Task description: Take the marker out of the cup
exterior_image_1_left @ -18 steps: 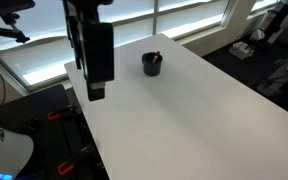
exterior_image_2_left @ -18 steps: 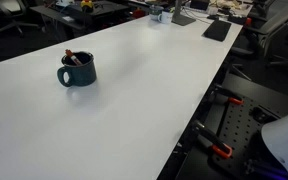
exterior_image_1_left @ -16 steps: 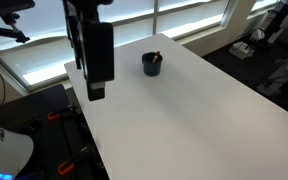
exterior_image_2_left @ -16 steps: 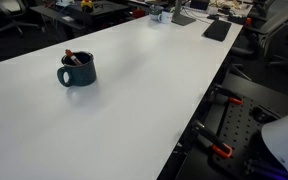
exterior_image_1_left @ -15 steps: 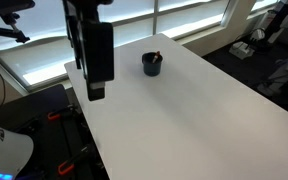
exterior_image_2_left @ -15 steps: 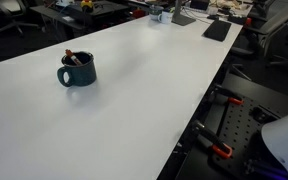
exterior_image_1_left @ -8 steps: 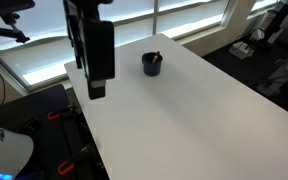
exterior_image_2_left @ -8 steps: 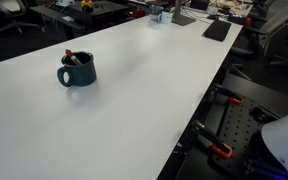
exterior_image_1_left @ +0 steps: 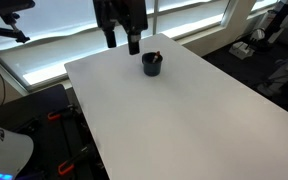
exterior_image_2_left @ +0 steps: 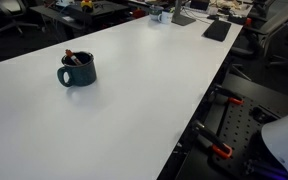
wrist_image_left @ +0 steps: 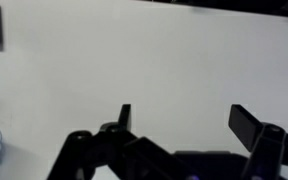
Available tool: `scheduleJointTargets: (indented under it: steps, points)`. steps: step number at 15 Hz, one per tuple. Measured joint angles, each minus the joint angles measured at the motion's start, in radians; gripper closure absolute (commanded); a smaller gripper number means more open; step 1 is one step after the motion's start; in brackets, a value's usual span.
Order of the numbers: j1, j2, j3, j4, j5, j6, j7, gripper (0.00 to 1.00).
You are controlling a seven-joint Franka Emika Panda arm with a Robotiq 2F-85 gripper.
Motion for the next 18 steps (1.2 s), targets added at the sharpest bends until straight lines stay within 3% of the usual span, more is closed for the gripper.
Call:
scheduleJointTargets:
  steps: [4,11,18]
  points:
    - [0.032,0.126,0.02,0.049,-0.008,0.173,0.01,0.0]
    - [0.032,0.163,0.02,0.073,-0.003,0.188,0.01,0.0]
    - [0.074,0.335,0.035,0.138,0.049,0.367,0.039,0.0]
